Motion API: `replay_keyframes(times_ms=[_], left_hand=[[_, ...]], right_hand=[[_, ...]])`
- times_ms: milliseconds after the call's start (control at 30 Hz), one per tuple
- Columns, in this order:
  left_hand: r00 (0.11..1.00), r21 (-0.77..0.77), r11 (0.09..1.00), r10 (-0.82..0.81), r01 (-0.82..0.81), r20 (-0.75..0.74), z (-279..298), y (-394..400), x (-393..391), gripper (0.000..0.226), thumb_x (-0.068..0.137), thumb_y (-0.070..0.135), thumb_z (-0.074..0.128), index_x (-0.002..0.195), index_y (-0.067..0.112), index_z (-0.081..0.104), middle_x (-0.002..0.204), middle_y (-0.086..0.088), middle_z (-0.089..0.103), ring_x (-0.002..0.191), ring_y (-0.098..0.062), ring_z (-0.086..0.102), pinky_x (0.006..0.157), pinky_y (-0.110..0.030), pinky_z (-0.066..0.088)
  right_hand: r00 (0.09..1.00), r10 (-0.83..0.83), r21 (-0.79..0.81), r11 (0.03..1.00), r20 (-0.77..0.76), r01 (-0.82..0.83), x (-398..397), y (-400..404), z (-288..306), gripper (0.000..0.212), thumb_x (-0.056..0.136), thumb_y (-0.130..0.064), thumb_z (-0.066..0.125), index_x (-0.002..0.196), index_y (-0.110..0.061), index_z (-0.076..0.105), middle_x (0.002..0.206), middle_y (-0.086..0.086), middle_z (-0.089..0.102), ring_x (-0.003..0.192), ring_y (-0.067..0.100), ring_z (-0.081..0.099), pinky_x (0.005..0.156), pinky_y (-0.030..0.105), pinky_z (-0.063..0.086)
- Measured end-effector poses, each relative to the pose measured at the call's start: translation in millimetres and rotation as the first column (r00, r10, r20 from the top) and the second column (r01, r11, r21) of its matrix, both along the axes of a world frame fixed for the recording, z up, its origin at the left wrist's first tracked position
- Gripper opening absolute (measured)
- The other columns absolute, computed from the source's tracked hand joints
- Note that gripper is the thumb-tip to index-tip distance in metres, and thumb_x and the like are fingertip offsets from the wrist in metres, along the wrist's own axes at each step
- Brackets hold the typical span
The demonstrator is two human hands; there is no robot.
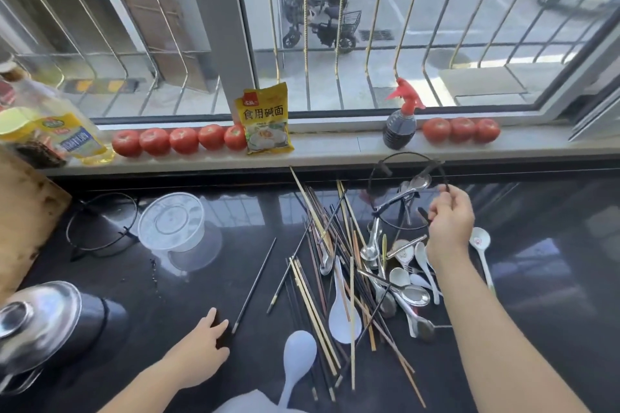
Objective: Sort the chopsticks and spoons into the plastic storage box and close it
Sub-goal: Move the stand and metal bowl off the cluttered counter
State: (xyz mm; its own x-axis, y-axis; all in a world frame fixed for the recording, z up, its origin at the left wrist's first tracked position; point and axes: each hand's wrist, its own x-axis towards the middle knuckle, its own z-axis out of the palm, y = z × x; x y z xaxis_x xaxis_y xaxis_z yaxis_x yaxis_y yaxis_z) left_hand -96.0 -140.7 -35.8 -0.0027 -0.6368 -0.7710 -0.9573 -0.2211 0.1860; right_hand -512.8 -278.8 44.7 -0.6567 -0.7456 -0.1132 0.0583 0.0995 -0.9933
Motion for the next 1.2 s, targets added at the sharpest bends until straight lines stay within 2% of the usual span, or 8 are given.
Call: replay_keyframes(times_ms=[133,267,400,467,600,800,1067,1200], left_hand=[[0.998,-0.027,0.998,0.047,-0.048,-0.031,2.3,2.2,0.5,0.065,0.106,0.035,0.047,0.163,0.023,0.019,0.172,0.003,-0.011,0.158,-0.021,0.013,0.121,-0.030,0.025],[0.876,-0.025,0.904,0.405,-0.426,-0.261,25.2,-5.9,-17.5,0.044,0.105,0.030,0.054,0.147,0.020,0.052,0.162,-0.001,0.036,0.142,-0.020,0.044,0.112,-0.030,0.034],[0.051,0.456,0.406,0.789,-0.792,-0.613,70.5,6.9,-37.1,0.031,0.108,0.039,0.047,0.117,0.016,0.065,0.122,-0.007,0.072,0.107,-0.028,0.073,0.096,-0.044,0.054],[-0.122,0.500,0.302,0.749,-0.812,-0.651,90.4,18.8,-34.1,0.036,0.110,0.038,0.042,0.119,0.012,0.064,0.115,-0.016,0.075,0.099,-0.035,0.075,0.089,-0.049,0.059],[-0.082,0.298,0.195,0.698,-0.934,-0.712,107.9,40.5,-2.1,0.022,0.111,0.012,0.036,0.113,0.003,0.056,0.095,-0.020,0.071,0.075,-0.035,0.072,0.069,-0.041,0.064],[-0.306,0.367,0.007,0.538,-0.930,-0.786,116.0,50.2,95.2,0.021,0.112,0.011,0.032,0.104,0.006,0.051,0.092,-0.019,0.067,0.061,-0.026,0.071,0.062,-0.037,0.059],[-0.014,0.245,0.311,0.592,-0.918,-0.806,136.6,45.6,246.0,0.023,0.107,0.010,0.046,0.112,0.010,0.069,0.094,-0.008,0.076,0.075,-0.021,0.071,0.076,-0.035,0.057],[-0.051,0.272,0.331,0.546,-0.903,-0.836,147.5,35.4,302.4,0.016,0.107,0.010,0.050,0.111,0.009,0.066,0.093,-0.011,0.073,0.083,-0.025,0.071,0.079,-0.040,0.059]], right_hand=[[0.793,-0.175,0.035,0.981,0.584,0.191,7.4,16.6,-3.4,0.018,0.110,-0.021,0.035,0.111,-0.018,0.053,0.094,0.002,0.063,0.085,0.019,0.063,0.064,0.030,0.058],[0.655,-0.184,0.158,0.982,0.733,0.099,64.6,50.9,-4.7,0.016,0.110,-0.015,0.034,0.117,-0.011,0.048,0.089,0.010,0.065,0.078,0.023,0.070,0.054,0.025,0.057],[0.707,-0.126,0.325,0.933,0.695,-0.154,161.5,110.9,-12.9,0.021,0.110,-0.017,0.038,0.110,-0.006,0.056,0.077,0.006,0.057,0.073,0.021,0.070,0.060,0.028,0.057],[0.697,-0.011,0.287,0.916,0.717,-0.281,206.4,135.4,-15.3,0.022,0.110,-0.017,0.039,0.106,-0.007,0.058,0.079,0.009,0.056,0.070,0.023,0.071,0.056,0.029,0.059],[0.688,0.184,0.246,0.844,0.702,-0.476,273.7,156.4,-7.5,0.019,0.110,-0.014,0.038,0.109,-0.010,0.056,0.086,0.015,0.060,0.072,0.029,0.071,0.058,0.032,0.061],[0.587,0.668,0.306,0.501,0.457,-0.809,361.2,157.7,17.1,0.020,0.105,-0.013,0.047,0.121,-0.022,0.056,0.089,0.010,0.069,0.073,0.020,0.068,0.076,0.038,0.061],[0.712,0.614,0.291,0.651,0.341,-0.701,482.6,155.5,27.3,0.013,0.102,-0.005,0.050,0.111,-0.003,0.059,0.080,0.011,0.064,0.059,0.018,0.061,0.064,0.032,0.058],[0.661,0.657,0.205,0.635,0.362,-0.744,530.6,143.1,41.0,0.010,0.103,-0.008,0.053,0.110,-0.003,0.058,0.078,0.008,0.069,0.063,0.018,0.063,0.066,0.032,0.059]])
